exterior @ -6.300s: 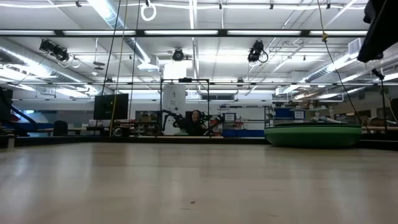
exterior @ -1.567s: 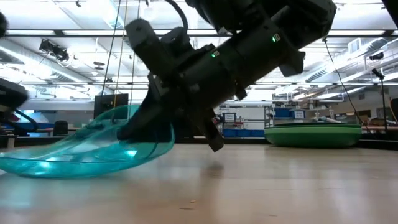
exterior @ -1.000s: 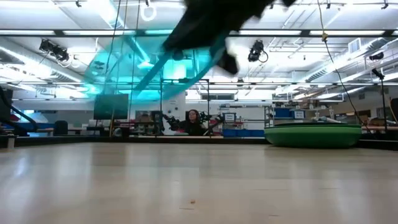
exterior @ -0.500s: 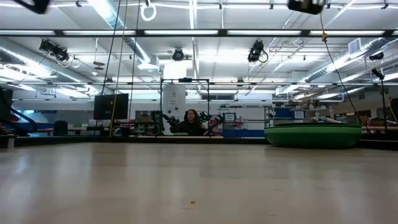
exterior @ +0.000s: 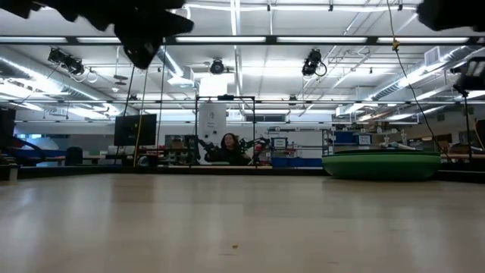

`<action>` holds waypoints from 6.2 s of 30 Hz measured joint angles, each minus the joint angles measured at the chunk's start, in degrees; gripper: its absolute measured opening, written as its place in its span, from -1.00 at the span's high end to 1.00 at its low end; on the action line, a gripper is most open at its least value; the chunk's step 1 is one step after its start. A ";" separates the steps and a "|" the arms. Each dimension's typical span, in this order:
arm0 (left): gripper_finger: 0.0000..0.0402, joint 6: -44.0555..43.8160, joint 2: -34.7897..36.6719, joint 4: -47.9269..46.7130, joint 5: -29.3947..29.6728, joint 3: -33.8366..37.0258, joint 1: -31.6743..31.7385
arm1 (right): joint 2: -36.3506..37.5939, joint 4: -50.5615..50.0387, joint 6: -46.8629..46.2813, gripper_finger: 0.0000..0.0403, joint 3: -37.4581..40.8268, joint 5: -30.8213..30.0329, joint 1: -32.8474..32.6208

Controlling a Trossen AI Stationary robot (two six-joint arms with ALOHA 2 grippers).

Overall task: Stack plastic plates
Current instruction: Stack the blue plate on top of the light green plate, then stack the stacked plates on top of the white plate

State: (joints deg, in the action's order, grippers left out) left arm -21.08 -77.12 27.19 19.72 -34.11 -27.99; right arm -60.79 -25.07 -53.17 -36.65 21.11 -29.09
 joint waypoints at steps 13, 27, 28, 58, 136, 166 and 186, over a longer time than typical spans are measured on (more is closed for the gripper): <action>0.34 6.53 -3.06 26.61 -4.48 -0.02 1.55 | 1.48 7.89 3.09 0.94 5.53 -4.95 -9.95; 0.34 4.27 -2.86 28.48 -4.52 -0.04 4.81 | -0.59 16.48 2.79 0.89 14.77 -5.12 -13.27; 0.34 4.58 -2.74 27.78 -4.92 -0.04 5.10 | -0.60 16.47 2.51 0.86 14.78 -5.08 -13.21; 0.34 26.79 6.73 -2.55 -12.13 -8.85 24.35 | 1.55 0.69 -8.11 -0.15 12.49 16.10 0.03; 0.34 4.54 -13.61 -7.56 -9.70 -11.82 7.23 | -10.22 -34.75 -4.09 0.01 -11.71 -45.30 1.00; -0.19 2.14 -39.54 9.08 -6.61 -21.73 3.79 | 1.30 -18.40 -44.40 -0.22 8.32 -28.29 -16.13; -0.27 4.68 -49.54 10.40 -2.91 -31.55 1.62 | -2.11 6.17 -51.59 -0.51 17.48 -31.61 -18.20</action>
State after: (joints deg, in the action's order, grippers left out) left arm -16.40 -126.66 37.59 16.81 -65.65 -26.38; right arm -62.90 -18.90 -104.75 -19.18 -10.51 -47.29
